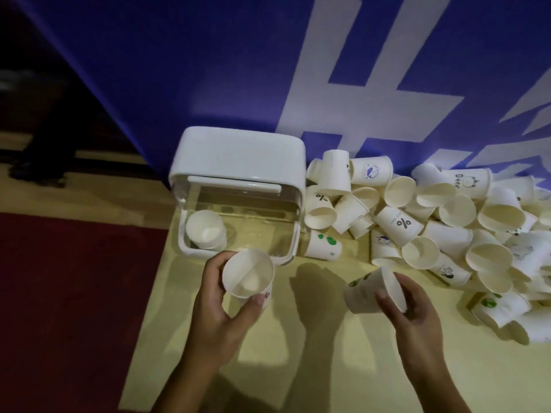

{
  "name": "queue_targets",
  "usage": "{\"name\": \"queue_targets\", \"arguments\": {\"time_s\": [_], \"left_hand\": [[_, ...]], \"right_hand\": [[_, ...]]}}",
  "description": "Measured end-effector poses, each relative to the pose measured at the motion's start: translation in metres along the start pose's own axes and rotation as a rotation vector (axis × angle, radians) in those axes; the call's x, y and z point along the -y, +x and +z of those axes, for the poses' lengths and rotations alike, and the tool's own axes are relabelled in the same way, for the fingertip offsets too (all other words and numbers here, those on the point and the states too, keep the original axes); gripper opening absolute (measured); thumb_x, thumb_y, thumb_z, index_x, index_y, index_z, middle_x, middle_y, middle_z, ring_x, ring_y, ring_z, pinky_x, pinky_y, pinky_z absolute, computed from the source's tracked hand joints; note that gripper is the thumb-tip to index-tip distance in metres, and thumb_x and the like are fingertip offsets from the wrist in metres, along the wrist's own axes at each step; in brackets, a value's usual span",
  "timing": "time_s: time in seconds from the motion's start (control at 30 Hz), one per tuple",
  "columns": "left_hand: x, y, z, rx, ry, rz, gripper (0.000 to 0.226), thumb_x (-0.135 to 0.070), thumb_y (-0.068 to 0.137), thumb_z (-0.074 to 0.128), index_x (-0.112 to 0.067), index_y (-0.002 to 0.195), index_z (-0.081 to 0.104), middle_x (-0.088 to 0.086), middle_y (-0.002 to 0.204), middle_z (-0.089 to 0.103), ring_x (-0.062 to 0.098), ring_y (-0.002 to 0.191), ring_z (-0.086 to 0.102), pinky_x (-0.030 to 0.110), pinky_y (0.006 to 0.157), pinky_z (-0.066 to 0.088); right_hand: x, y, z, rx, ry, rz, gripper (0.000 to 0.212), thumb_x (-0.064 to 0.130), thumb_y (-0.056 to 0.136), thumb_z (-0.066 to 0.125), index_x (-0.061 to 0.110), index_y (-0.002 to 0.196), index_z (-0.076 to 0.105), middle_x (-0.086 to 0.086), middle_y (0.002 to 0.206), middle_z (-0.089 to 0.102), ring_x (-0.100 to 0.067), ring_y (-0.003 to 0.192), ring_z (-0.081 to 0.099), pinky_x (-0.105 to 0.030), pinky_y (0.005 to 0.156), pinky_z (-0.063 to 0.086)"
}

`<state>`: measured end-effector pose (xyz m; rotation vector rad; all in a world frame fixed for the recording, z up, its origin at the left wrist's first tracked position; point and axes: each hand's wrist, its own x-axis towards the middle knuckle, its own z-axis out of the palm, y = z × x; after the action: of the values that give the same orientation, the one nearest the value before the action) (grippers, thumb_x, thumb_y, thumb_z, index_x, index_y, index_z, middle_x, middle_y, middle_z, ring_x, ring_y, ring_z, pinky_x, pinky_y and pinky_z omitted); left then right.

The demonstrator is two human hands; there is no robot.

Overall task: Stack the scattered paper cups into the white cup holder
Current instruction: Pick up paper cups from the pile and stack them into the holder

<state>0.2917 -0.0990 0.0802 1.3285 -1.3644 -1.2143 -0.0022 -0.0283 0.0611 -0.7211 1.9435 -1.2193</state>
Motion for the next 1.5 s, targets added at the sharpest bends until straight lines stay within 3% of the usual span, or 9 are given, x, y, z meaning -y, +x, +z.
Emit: {"name": "queue_targets", "arguments": {"time_s": [0.1, 0.2, 0.3, 0.4, 0.6, 0.9, 1.1, 1.3, 1.5], "left_hand": [[0.002, 0.006, -0.031, -0.046, -0.002, 0.005, 0.066, -0.044, 0.075, 0.08, -0.031, 0.133, 0.052, -0.006, 0.129, 0.063, 0.026, 0.114, 0.065, 0.042, 0.089, 0.056], [0.003, 0.013, -0.059, -0.084, -0.007, 0.014, 0.066, -0.044, 0.076, 0.079, -0.031, 0.135, 0.054, -0.01, 0.131, 0.064, 0.022, 0.117, 0.065, 0.032, 0.09, 0.055], [0.005, 0.022, -0.082, -0.117, -0.033, 0.022, 0.062, -0.042, 0.076, 0.079, -0.033, 0.133, 0.056, -0.009, 0.129, 0.065, 0.02, 0.116, 0.065, 0.027, 0.091, 0.054], [0.011, 0.031, -0.1, -0.133, -0.027, 0.043, 0.063, -0.04, 0.075, 0.081, -0.032, 0.133, 0.055, -0.006, 0.129, 0.064, 0.022, 0.115, 0.065, 0.03, 0.092, 0.054], [0.01, 0.059, -0.111, -0.127, -0.028, 0.088, 0.066, -0.032, 0.072, 0.085, -0.03, 0.13, 0.053, -0.008, 0.125, 0.064, 0.02, 0.113, 0.064, 0.023, 0.09, 0.051], [0.011, 0.098, -0.104, -0.069, 0.054, 0.137, 0.073, -0.023, 0.074, 0.09, -0.017, 0.139, 0.056, -0.015, 0.128, 0.066, 0.009, 0.121, 0.063, 0.013, 0.093, 0.047], [0.029, 0.107, -0.097, 0.01, 0.116, 0.094, 0.068, -0.011, 0.076, 0.091, -0.022, 0.133, 0.057, -0.025, 0.122, 0.065, -0.004, 0.115, 0.063, 0.007, 0.09, 0.045], [0.066, 0.117, -0.097, 0.052, 0.348, 0.052, 0.075, -0.046, 0.079, 0.088, -0.031, 0.143, 0.053, -0.019, 0.138, 0.058, 0.002, 0.125, 0.057, 0.019, 0.093, 0.049], [0.074, 0.122, -0.095, 0.075, 0.391, 0.049, 0.069, -0.052, 0.084, 0.081, -0.031, 0.143, 0.053, -0.018, 0.135, 0.06, 0.003, 0.123, 0.056, 0.022, 0.089, 0.049]], "right_hand": [[0.021, -0.01, 0.036, 0.079, -0.039, -0.06, 0.042, 0.016, 0.083, 0.085, 0.027, 0.119, 0.064, 0.014, 0.114, 0.069, 0.012, 0.095, 0.064, -0.037, 0.09, 0.053], [0.036, -0.017, 0.07, 0.156, -0.117, -0.134, 0.059, 0.052, 0.072, 0.077, 0.031, 0.126, 0.062, 0.018, 0.121, 0.067, 0.012, 0.102, 0.063, -0.027, 0.089, 0.052], [0.05, -0.023, 0.101, 0.234, -0.097, -0.138, 0.068, 0.065, 0.064, 0.07, 0.041, 0.127, 0.061, 0.02, 0.122, 0.069, 0.006, 0.109, 0.064, -0.014, 0.087, 0.049], [0.059, -0.028, 0.126, 0.283, -0.041, -0.14, 0.076, 0.064, 0.059, 0.08, 0.043, 0.129, 0.06, 0.029, 0.126, 0.065, -0.003, 0.12, 0.061, -0.028, 0.098, 0.048], [0.079, -0.036, 0.157, 0.316, -0.071, -0.164, 0.068, 0.059, 0.055, 0.087, 0.047, 0.118, 0.065, 0.016, 0.123, 0.069, -0.011, 0.113, 0.065, -0.041, 0.096, 0.054], [0.084, -0.042, 0.167, 0.331, -0.104, -0.137, 0.077, 0.074, 0.046, 0.088, 0.05, 0.116, 0.065, 0.016, 0.12, 0.071, -0.009, 0.108, 0.065, -0.032, 0.092, 0.051], [0.079, -0.041, 0.165, 0.327, -0.11, -0.122, 0.071, 0.065, 0.051, 0.088, 0.051, 0.117, 0.065, 0.016, 0.121, 0.071, -0.01, 0.106, 0.065, -0.034, 0.093, 0.051], [0.075, -0.04, 0.164, 0.328, -0.111, -0.118, 0.07, 0.064, 0.052, 0.088, 0.05, 0.117, 0.065, 0.014, 0.123, 0.071, -0.01, 0.107, 0.066, -0.034, 0.092, 0.051], [0.076, -0.038, 0.164, 0.328, -0.146, -0.129, 0.069, 0.065, 0.054, 0.086, 0.049, 0.118, 0.065, 0.018, 0.121, 0.07, -0.007, 0.106, 0.065, -0.03, 0.089, 0.051]]}}
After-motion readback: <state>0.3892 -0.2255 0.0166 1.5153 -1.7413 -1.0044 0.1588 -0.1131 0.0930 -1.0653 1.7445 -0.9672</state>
